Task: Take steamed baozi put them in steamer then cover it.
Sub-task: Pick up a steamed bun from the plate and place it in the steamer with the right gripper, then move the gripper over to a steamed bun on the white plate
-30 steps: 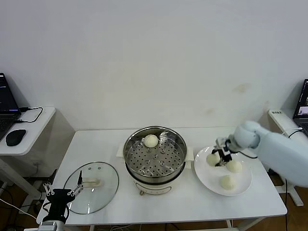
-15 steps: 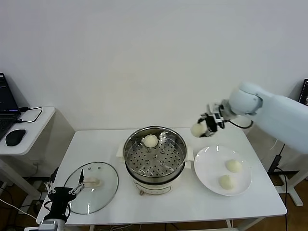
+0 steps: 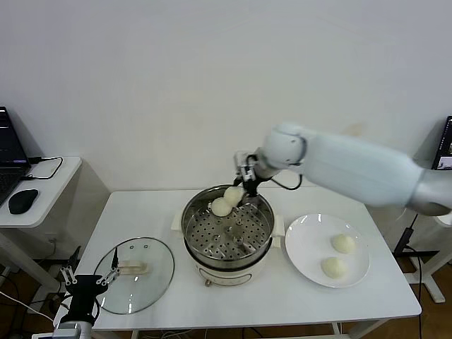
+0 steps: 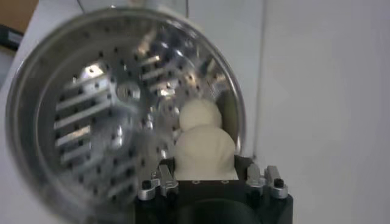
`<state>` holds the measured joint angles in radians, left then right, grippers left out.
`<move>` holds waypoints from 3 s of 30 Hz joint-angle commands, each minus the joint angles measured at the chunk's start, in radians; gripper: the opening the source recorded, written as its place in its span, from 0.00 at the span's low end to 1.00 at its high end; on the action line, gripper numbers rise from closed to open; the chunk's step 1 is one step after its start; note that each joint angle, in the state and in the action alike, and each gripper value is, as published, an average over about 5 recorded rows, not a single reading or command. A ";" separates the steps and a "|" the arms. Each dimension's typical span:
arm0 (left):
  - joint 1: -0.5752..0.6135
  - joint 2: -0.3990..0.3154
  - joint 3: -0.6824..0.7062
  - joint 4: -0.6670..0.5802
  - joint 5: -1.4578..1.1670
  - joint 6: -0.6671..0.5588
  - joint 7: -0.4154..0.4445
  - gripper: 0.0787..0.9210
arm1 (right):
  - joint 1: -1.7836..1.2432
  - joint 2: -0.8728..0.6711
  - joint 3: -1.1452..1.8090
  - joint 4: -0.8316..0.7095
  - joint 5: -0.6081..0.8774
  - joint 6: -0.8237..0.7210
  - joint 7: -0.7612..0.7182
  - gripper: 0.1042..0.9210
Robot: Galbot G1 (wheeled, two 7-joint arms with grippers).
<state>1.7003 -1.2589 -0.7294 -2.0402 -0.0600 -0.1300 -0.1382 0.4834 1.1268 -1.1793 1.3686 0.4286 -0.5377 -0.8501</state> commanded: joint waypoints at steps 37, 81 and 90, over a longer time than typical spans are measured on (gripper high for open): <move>0.000 0.003 0.000 0.006 0.002 -0.009 0.004 0.88 | 0.092 -0.419 0.022 0.270 -0.247 0.158 -0.327 0.88; 0.049 -0.005 -0.035 -0.002 0.026 -0.015 0.003 0.88 | -0.816 -0.625 0.622 0.109 -0.709 0.331 -0.213 0.88; 0.046 -0.003 -0.039 0.002 0.025 -0.015 0.003 0.88 | -0.814 -0.595 0.613 0.086 -0.706 0.319 -0.207 0.86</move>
<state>1.7465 -1.2631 -0.7671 -2.0393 -0.0346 -0.1451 -0.1353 -0.2999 0.5012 -0.5867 1.4869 -0.2625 -0.2185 -1.0630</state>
